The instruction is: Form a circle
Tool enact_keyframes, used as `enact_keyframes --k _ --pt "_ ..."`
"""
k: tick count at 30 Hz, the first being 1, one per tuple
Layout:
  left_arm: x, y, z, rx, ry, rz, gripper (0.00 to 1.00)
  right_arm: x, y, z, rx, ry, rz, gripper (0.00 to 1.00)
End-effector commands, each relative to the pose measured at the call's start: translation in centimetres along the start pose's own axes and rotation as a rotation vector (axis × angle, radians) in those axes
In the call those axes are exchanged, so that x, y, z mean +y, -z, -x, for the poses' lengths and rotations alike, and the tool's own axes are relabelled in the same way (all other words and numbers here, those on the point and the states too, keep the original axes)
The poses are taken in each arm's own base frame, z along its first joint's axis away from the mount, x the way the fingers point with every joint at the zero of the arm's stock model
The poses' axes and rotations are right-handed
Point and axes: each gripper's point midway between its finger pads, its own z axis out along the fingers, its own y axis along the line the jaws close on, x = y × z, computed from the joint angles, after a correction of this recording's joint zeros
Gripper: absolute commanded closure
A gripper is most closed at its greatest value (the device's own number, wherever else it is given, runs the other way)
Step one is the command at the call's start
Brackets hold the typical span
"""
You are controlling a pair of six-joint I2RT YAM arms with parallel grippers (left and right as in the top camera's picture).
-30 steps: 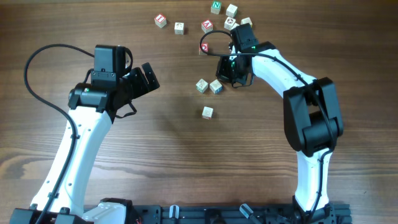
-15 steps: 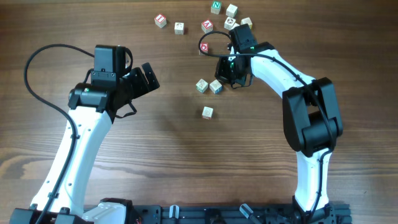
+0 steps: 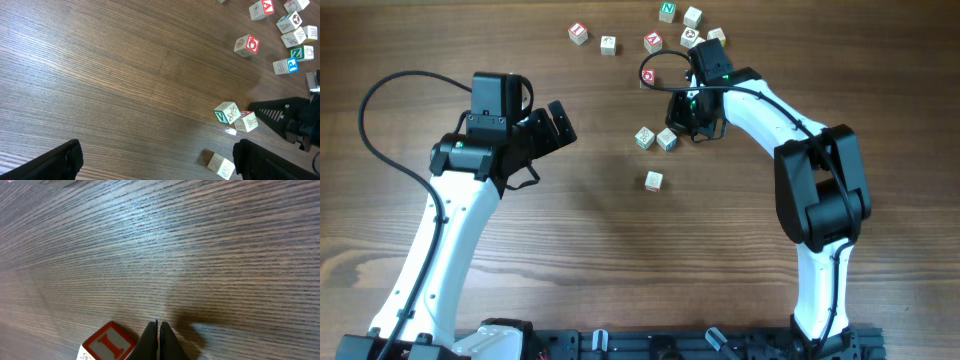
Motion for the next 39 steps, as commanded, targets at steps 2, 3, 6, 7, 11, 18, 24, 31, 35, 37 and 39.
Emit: enact_keyframes --k 2,3,6,7,11,18,24,31,35,37,39 --pt "-0.1 -0.1 0.2 0.000 0.013 -0.006 0.00 -1.6 -0.8 -0.9 0.023 -0.032 -0.069 0.95" --pt "-0.1 -0.1 0.2 0.000 0.013 -0.006 0.00 -1.8 -0.8 -1.0 0.023 -0.039 -0.081 0.95" --pt "-0.1 -0.1 0.2 0.000 0.013 -0.006 0.00 -2.5 -0.7 -1.2 0.025 -0.059 -0.114 0.95" --pt "-0.1 -0.1 0.2 0.000 0.013 -0.006 0.00 -2.8 -0.7 -1.3 0.026 -0.068 -0.131 0.95" --pt "-0.1 -0.1 0.2 0.000 0.013 -0.006 0.00 -3.2 -0.6 -1.5 0.031 -0.089 -0.151 0.95" --pt "-0.1 -0.1 0.2 0.000 0.013 -0.006 0.00 -3.2 -0.6 -1.8 0.044 -0.096 -0.152 0.95" --pt "-0.1 -0.1 0.2 0.000 0.013 -0.006 0.00 -2.8 -0.7 -2.2 0.062 -0.095 -0.135 0.95" --pt "-0.1 -0.1 0.2 0.000 0.013 -0.006 0.00 -2.6 -0.8 -2.5 0.065 -0.089 -0.134 0.95" --pt "-0.1 -0.1 0.2 0.000 0.013 -0.006 0.00 -2.6 -0.8 -2.5 0.065 -0.095 -0.135 0.95" --pt "-0.1 -0.1 0.2 0.000 0.013 -0.006 0.00 -2.6 -0.7 -2.5 0.068 -0.096 -0.137 0.95" --pt "-0.1 -0.1 0.2 0.000 0.013 -0.006 0.00 -2.6 -0.8 -2.6 0.069 -0.096 -0.134 0.95"
